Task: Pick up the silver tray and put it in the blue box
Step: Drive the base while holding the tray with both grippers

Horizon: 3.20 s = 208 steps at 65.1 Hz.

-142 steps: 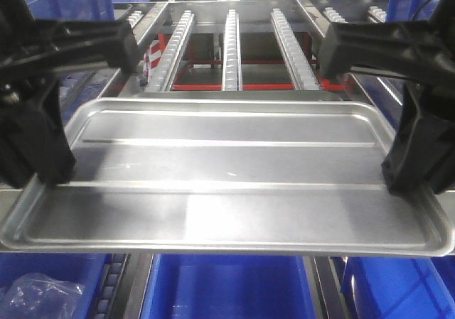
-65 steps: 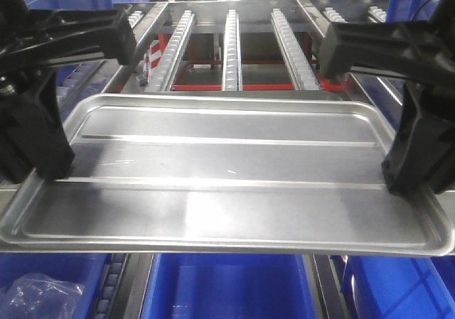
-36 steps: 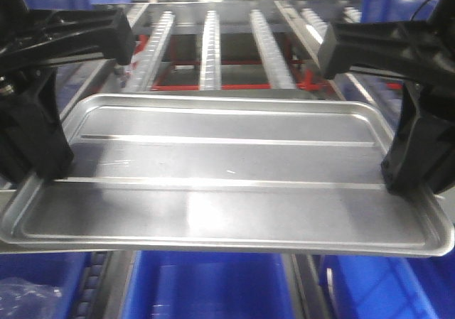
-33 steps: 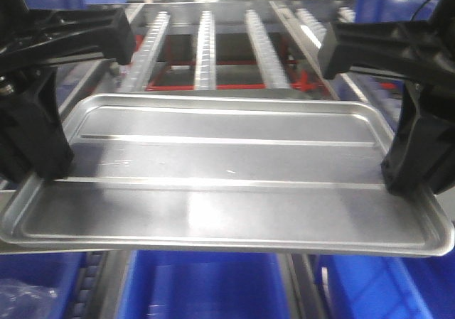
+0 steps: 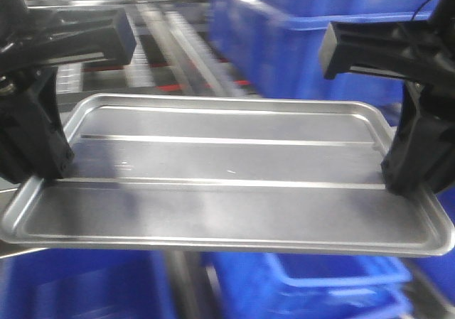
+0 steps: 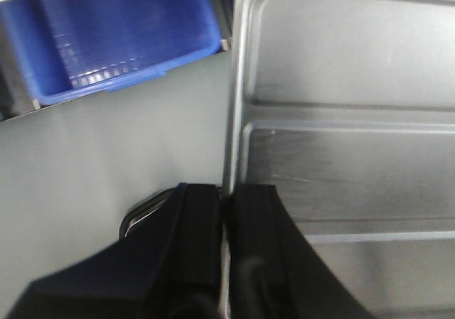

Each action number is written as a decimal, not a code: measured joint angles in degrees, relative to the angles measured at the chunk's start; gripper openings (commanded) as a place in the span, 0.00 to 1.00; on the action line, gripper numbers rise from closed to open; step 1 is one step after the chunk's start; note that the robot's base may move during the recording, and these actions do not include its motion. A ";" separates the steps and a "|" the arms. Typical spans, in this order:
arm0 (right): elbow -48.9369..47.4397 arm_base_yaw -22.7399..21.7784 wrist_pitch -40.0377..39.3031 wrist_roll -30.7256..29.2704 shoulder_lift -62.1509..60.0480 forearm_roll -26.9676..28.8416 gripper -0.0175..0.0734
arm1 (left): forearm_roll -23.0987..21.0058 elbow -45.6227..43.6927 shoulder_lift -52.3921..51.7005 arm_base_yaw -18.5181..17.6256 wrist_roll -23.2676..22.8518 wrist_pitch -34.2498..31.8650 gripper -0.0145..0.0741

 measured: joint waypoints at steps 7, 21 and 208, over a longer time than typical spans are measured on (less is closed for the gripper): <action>0.00 0.00 0.00 0.00 0.00 0.00 0.25 | 0.00 0.00 0.00 0.00 0.00 0.00 0.16; 0.00 0.00 0.00 0.00 0.00 0.00 0.25 | 0.00 0.00 0.00 0.00 0.00 0.00 0.16; 0.00 0.00 0.25 0.00 0.00 0.00 0.25 | -0.12 0.00 0.00 0.00 0.12 -0.04 0.16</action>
